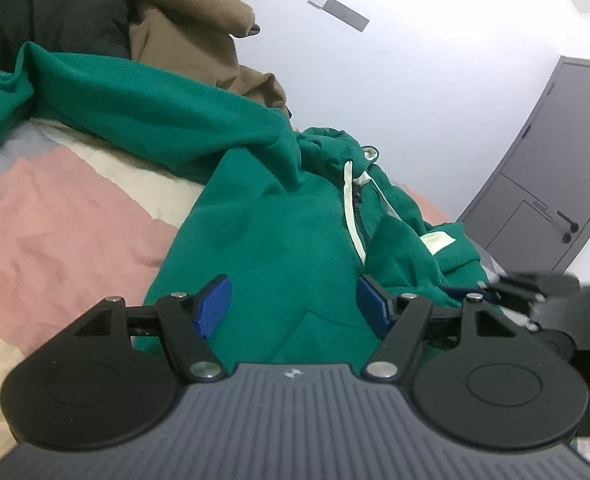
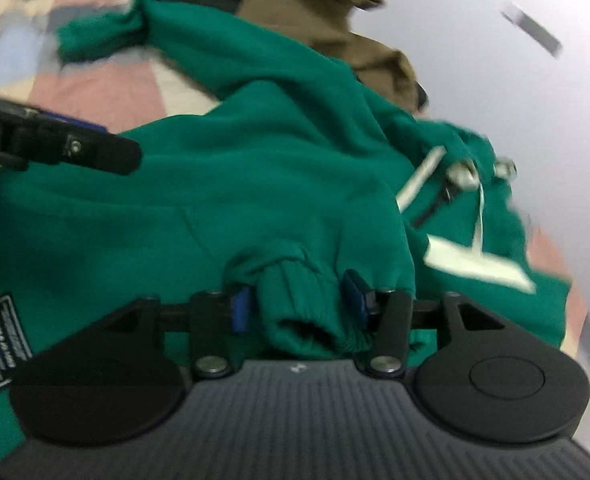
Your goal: Fold large clothes
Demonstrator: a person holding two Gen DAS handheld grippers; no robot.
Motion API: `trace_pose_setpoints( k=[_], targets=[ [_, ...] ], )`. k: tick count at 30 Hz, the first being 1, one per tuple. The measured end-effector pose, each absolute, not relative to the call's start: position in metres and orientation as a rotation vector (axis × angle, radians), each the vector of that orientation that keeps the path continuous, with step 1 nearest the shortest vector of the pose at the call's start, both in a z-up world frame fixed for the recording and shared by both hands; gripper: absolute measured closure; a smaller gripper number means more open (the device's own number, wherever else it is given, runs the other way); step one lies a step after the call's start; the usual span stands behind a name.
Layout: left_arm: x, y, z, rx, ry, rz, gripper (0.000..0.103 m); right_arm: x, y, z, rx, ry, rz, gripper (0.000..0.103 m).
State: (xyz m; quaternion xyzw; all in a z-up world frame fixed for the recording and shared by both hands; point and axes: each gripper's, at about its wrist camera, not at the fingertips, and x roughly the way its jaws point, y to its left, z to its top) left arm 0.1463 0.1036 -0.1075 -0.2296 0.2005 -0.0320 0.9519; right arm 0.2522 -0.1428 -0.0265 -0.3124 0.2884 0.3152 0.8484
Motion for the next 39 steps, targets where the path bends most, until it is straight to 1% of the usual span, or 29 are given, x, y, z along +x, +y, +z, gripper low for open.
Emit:
trace_pose_setpoints(
  k=[1, 3, 4, 5, 9, 13, 15, 17, 22, 25, 28, 31, 33, 35, 37, 39],
  targets=[
    [0.146, 0.105, -0.108, -0.474, 0.409, -0.066, 0.029, 0.251, -0.152, -0.024, -0.598, 0.633, 0.64, 0.046],
    [0.147, 0.105, -0.109, -0.479, 0.41, -0.067, 0.029, 0.243, -0.171, -0.019, -0.506, 0.642, 0.598, 0.034],
    [0.147, 0.105, -0.109, -0.474, 0.411, -0.067, 0.029, 0.241, -0.176, -0.021, -0.479, 0.627, 0.583, 0.024],
    [0.147, 0.104, -0.109, -0.468, 0.412, -0.067, 0.029, 0.234, -0.185, -0.02, -0.44, 0.603, 0.57, 0.019],
    [0.144, 0.099, -0.108, -0.442, 0.419, -0.067, 0.029, 0.217, -0.206, -0.025, -0.318, 0.607, 0.583, 0.019],
    [0.14, 0.09, -0.105, -0.411, 0.42, -0.076, 0.029, 0.211, -0.234, -0.008, -0.213, 0.554, 0.603, 0.019],
    [0.138, 0.082, -0.102, -0.379, 0.419, -0.086, 0.029, 0.216, -0.254, 0.005, -0.114, 0.531, 0.582, 0.019],
    [0.136, 0.071, -0.099, -0.348, 0.419, -0.112, 0.029, 0.234, -0.274, 0.008, 0.022, 0.547, 0.536, 0.019],
    [0.133, 0.038, -0.094, -0.287, 0.403, -0.128, 0.029, 0.287, -0.314, -0.029, 0.378, 0.68, 0.44, 0.019],
    [0.13, 0.021, -0.09, -0.257, 0.391, -0.148, 0.029, 0.309, -0.32, -0.059, 0.422, 0.728, 0.414, 0.019],
    [0.132, 0.007, -0.093, -0.2, 0.402, -0.155, 0.029, 0.326, -0.322, -0.074, 0.495, 0.74, 0.416, 0.026],
    [0.138, -0.007, -0.104, -0.158, 0.437, -0.157, 0.029, 0.337, -0.319, -0.076, 0.5, 0.729, 0.433, 0.048],
    [0.143, -0.016, -0.109, -0.128, 0.448, -0.168, 0.029, 0.343, -0.32, -0.077, 0.497, 0.729, 0.433, 0.059],
    [0.147, -0.027, -0.112, -0.082, 0.447, -0.186, 0.029, 0.346, -0.327, -0.078, 0.516, 0.715, 0.437, 0.082],
    [0.151, -0.038, -0.115, -0.04, 0.444, -0.196, 0.029, 0.347, -0.334, -0.08, 0.54, 0.7, 0.423, 0.091],
    [0.155, -0.053, -0.118, 0.015, 0.433, -0.218, 0.029, 0.347, -0.34, -0.082, 0.544, 0.692, 0.409, 0.094]
  ],
)
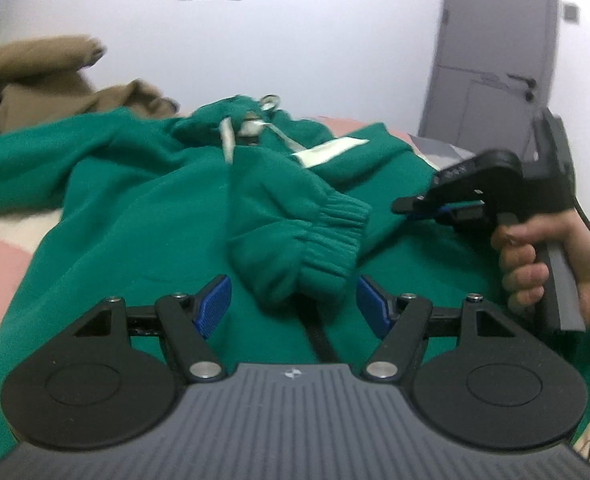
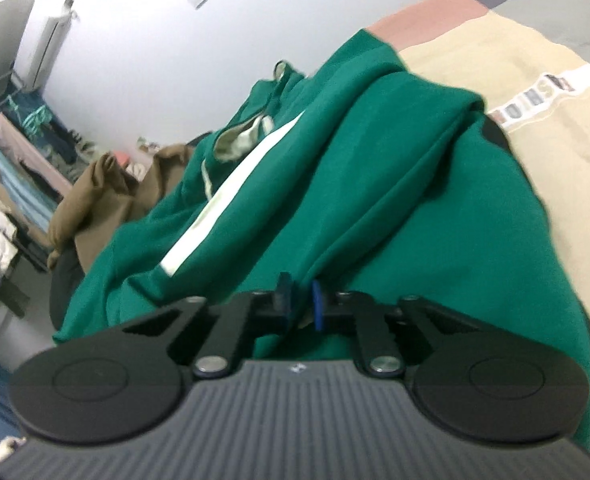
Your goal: Fold large clothes
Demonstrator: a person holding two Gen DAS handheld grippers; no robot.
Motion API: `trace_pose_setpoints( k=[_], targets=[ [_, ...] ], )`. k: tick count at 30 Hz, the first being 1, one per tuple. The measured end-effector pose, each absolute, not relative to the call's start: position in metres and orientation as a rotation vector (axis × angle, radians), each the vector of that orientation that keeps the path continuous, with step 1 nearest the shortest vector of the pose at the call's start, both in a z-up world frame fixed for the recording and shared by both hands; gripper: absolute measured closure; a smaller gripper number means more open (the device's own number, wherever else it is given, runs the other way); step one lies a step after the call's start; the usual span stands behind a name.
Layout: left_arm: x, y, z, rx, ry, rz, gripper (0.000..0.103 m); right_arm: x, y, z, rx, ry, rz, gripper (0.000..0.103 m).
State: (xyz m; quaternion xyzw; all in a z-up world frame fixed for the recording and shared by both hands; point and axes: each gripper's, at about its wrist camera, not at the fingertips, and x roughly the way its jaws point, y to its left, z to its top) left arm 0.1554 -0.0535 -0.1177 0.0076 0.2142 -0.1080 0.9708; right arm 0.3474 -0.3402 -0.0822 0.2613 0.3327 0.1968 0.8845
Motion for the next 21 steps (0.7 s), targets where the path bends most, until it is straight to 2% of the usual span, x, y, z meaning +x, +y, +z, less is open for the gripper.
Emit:
trace_pose_setpoints(
  k=[10, 21],
  targets=[
    [0.175, -0.1, -0.133, 0.251, 0.413, -0.154, 0.03, 0.346, -0.335, -0.086, 0.506, 0.685, 0.386, 0.095],
    [0.19, -0.094, -0.139, 0.235, 0.438, -0.088, 0.044, 0.346, -0.326, -0.09, 0.428, 0.685, 0.376, 0.095]
  ],
)
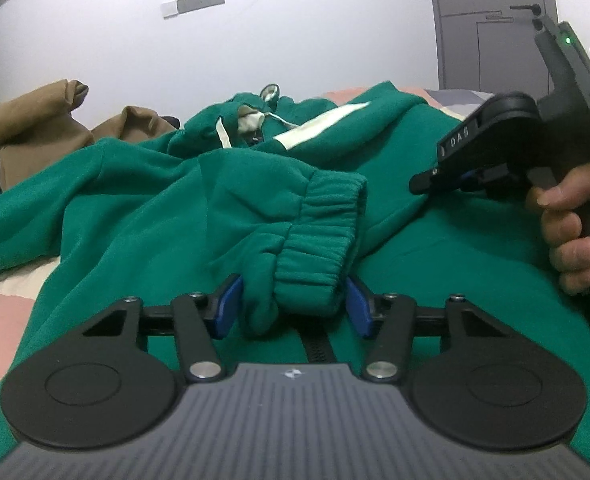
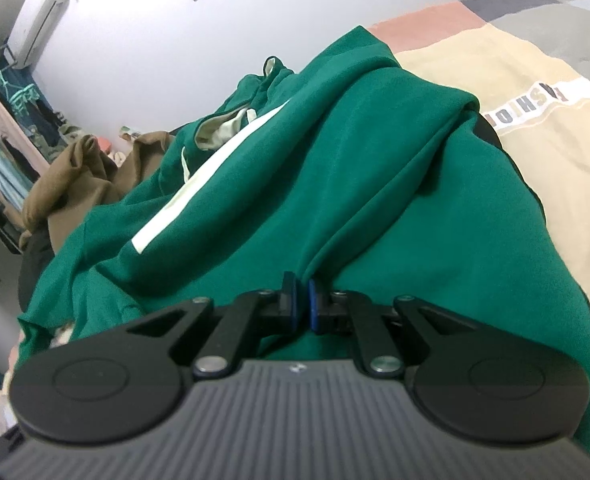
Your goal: Fold large clothes
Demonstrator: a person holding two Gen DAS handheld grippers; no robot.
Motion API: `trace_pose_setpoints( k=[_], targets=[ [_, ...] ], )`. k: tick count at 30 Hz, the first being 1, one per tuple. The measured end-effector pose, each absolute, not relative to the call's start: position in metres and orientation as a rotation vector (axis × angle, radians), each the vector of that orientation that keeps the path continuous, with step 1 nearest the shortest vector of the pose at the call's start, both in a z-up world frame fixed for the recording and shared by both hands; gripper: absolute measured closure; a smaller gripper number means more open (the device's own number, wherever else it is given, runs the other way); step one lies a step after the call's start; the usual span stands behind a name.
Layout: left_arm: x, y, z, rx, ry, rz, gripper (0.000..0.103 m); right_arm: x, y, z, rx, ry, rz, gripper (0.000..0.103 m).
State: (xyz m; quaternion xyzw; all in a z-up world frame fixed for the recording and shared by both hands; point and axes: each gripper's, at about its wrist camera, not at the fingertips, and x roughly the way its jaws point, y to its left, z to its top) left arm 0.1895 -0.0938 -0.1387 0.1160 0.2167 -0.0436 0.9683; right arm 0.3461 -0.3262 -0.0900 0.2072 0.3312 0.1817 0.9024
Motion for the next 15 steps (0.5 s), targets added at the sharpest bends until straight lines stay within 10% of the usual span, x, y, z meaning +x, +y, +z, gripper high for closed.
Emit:
trace_pose_setpoints(
  k=[15],
  targets=[
    [0.171, -0.04, -0.094, -0.019, 0.32, 0.084, 0.056, 0.339, -0.319, -0.084, 0.343, 0.667, 0.363, 0.094]
  ],
)
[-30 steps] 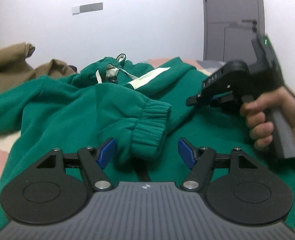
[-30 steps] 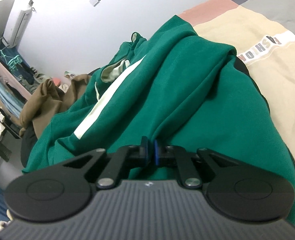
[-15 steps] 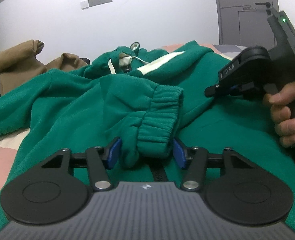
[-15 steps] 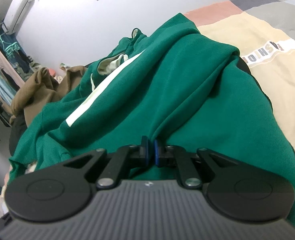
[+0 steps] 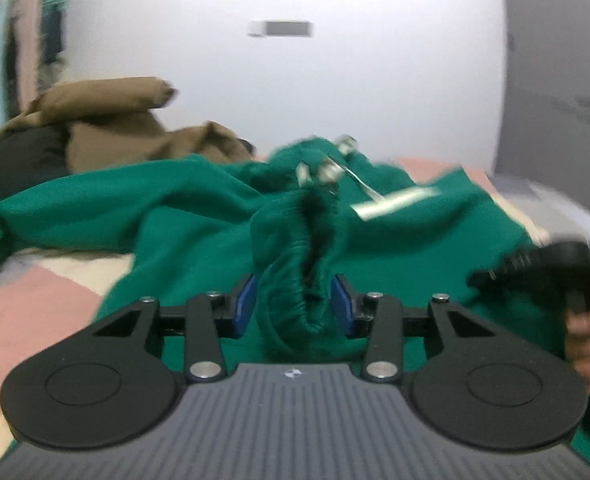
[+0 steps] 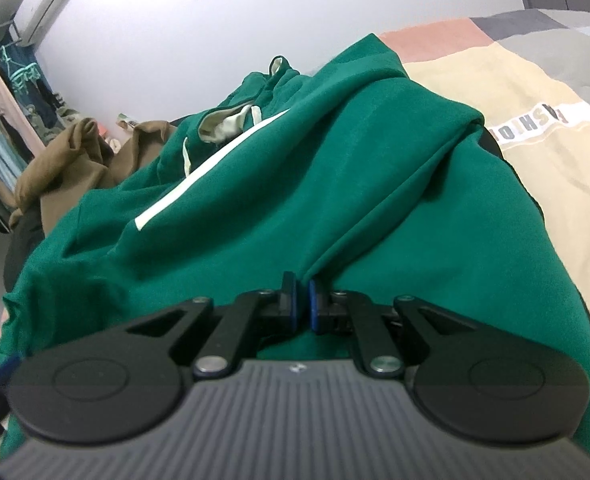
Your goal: Fold large clothes
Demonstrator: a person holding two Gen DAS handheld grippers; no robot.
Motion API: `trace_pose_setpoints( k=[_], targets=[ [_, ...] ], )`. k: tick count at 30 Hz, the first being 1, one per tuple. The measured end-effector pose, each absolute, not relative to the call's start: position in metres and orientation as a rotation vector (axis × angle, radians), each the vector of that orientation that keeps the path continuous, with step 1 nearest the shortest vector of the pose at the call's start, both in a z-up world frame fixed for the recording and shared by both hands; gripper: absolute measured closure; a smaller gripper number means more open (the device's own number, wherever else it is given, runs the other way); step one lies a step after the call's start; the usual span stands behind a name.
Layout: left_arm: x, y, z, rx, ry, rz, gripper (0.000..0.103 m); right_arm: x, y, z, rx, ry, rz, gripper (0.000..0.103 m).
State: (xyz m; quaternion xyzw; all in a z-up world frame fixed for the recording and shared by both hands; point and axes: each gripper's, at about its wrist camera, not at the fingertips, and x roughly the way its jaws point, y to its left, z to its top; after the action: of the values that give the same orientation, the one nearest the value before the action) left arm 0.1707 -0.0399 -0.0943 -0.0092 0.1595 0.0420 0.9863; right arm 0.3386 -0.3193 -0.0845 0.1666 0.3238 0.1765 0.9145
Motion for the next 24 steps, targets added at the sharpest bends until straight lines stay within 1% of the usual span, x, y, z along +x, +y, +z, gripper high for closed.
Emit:
trace_pose_setpoints(
  k=[4, 16, 18, 20, 22, 24],
  targets=[
    [0.174, -0.015, -0.092, -0.112, 0.371, 0.143, 0.056, 0.339, -0.321, -0.085, 0.344, 0.673, 0.361, 0.094],
    [0.19, 0.022, -0.118, -0.193, 0.527, 0.246, 0.055, 0.331, -0.313, -0.078, 0.276, 0.676, 0.33, 0.089],
    [0.193, 0.025, -0.12, -0.201, 0.533, 0.247, 0.055, 0.327, -0.313, -0.073, 0.275, 0.666, 0.313, 0.083],
    [0.194, 0.026, -0.12, -0.202, 0.537, 0.245, 0.055, 0.32, -0.312, -0.067, 0.255, 0.639, 0.29, 0.068],
    [0.193, 0.026, -0.12, -0.205, 0.536, 0.241, 0.055, 0.311, -0.311, -0.059, 0.254, 0.605, 0.277, 0.061],
    [0.193, 0.026, -0.12, -0.209, 0.536, 0.238, 0.055, 0.304, -0.308, -0.054, 0.259, 0.581, 0.279, 0.061]
  ],
)
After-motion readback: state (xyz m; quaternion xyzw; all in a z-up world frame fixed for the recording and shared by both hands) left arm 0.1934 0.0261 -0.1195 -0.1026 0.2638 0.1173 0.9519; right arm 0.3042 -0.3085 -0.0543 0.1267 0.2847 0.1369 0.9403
